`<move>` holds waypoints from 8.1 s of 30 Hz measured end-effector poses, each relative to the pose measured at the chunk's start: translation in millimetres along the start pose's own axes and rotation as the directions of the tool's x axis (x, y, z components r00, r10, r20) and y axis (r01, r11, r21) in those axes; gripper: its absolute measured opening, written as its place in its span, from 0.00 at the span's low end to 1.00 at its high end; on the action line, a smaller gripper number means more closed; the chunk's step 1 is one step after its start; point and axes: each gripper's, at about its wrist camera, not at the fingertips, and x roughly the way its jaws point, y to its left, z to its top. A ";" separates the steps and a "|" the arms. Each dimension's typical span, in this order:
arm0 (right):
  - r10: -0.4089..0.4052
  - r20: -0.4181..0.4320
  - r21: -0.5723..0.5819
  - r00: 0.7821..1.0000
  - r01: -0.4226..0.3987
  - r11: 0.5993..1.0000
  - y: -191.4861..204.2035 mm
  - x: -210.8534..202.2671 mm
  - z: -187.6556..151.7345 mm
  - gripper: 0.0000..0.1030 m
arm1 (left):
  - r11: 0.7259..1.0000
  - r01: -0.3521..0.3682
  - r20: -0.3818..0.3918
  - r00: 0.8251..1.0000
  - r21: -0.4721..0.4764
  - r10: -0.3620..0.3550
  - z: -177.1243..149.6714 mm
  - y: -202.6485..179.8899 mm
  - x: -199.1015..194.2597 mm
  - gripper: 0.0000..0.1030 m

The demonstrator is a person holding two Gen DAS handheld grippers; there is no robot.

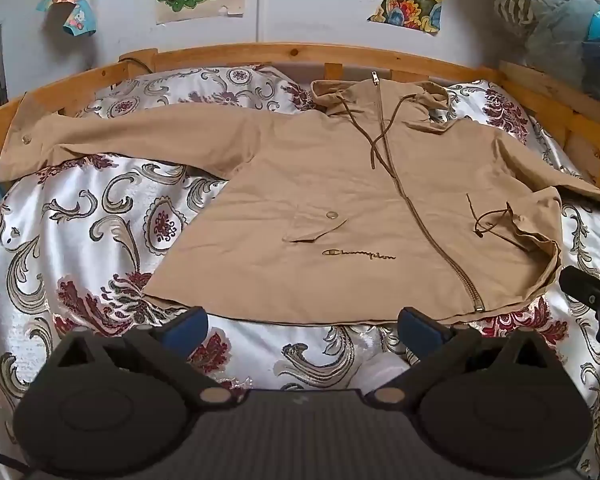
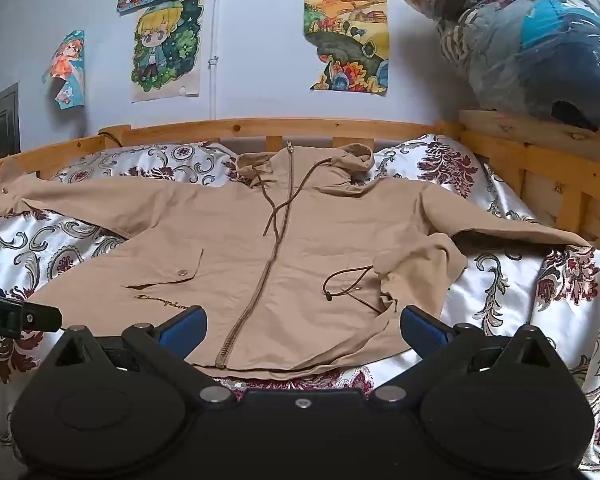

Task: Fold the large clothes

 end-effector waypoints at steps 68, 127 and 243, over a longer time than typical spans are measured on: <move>-0.006 0.006 0.010 1.000 0.006 1.000 -6.3 -3.8 3.5 0.99 | 0.999 -0.008 -0.027 1.000 -0.031 0.008 -0.5 4.4 0.6 0.99; -0.271 -0.072 0.627 0.960 0.254 0.736 -265.0 16.2 42.7 0.99 | 1.000 0.023 -0.129 0.991 -0.016 -0.025 52.0 -23.2 118.2 0.99; 0.598 -0.131 -0.036 0.791 -0.606 0.794 31.2 221.8 78.1 0.45 | 0.884 0.267 -0.139 0.930 -0.383 -0.341 183.2 86.8 248.6 0.96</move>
